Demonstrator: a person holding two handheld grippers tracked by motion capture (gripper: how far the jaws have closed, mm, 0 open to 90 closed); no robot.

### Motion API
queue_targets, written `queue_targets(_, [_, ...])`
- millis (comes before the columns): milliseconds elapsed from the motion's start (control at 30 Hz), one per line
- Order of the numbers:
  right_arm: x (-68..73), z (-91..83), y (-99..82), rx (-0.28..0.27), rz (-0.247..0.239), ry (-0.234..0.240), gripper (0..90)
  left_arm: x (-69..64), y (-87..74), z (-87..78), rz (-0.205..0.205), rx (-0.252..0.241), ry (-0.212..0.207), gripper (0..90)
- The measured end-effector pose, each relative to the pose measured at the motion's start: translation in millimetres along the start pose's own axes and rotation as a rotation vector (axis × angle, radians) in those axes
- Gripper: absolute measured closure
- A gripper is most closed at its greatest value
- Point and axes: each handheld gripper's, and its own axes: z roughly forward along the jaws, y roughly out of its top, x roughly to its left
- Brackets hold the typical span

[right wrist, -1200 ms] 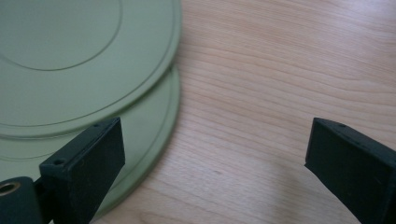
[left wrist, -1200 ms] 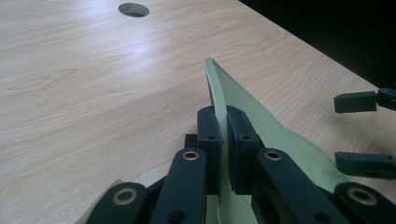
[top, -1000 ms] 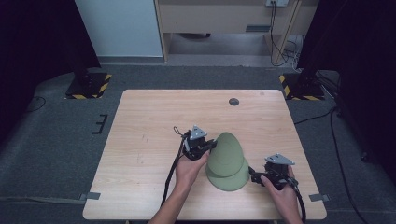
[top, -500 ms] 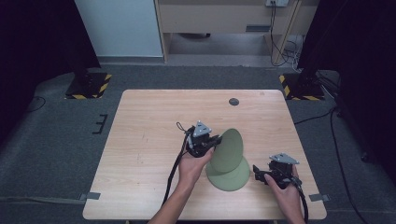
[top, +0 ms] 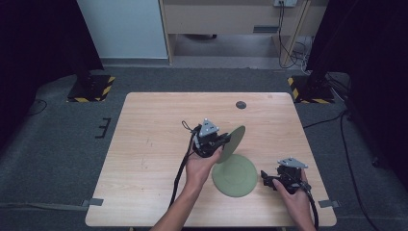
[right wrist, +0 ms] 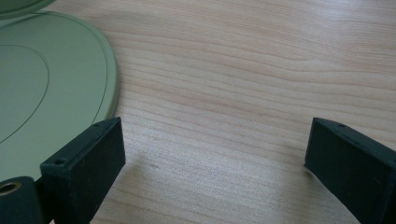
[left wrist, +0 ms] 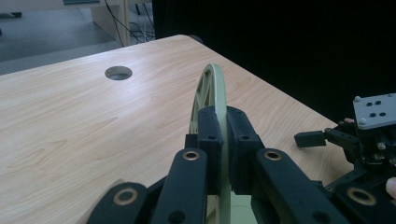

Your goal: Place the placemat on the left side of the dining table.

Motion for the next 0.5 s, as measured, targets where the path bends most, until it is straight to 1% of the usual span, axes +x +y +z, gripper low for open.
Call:
queue_targets(300, [-0.8, 0.7, 0.2, 0.011, 0.007, 0.003, 5.2, 5.3, 6.0, -2.7, -0.006, -0.005, 0.014, 85.6])
queue_targets(467, [-1.5, 1.4, 0.1, 0.022, 0.008, 0.003, 5.1, 9.6, 9.1, -4.1, -0.001, -0.002, 0.035, 85.6])
queue_targets(500, [-1.5, 1.6, 0.3, 0.028, 0.016, -0.001, 5.2, 10.8, 9.3, -4.4, -0.001, -0.002, 0.038, 85.6])
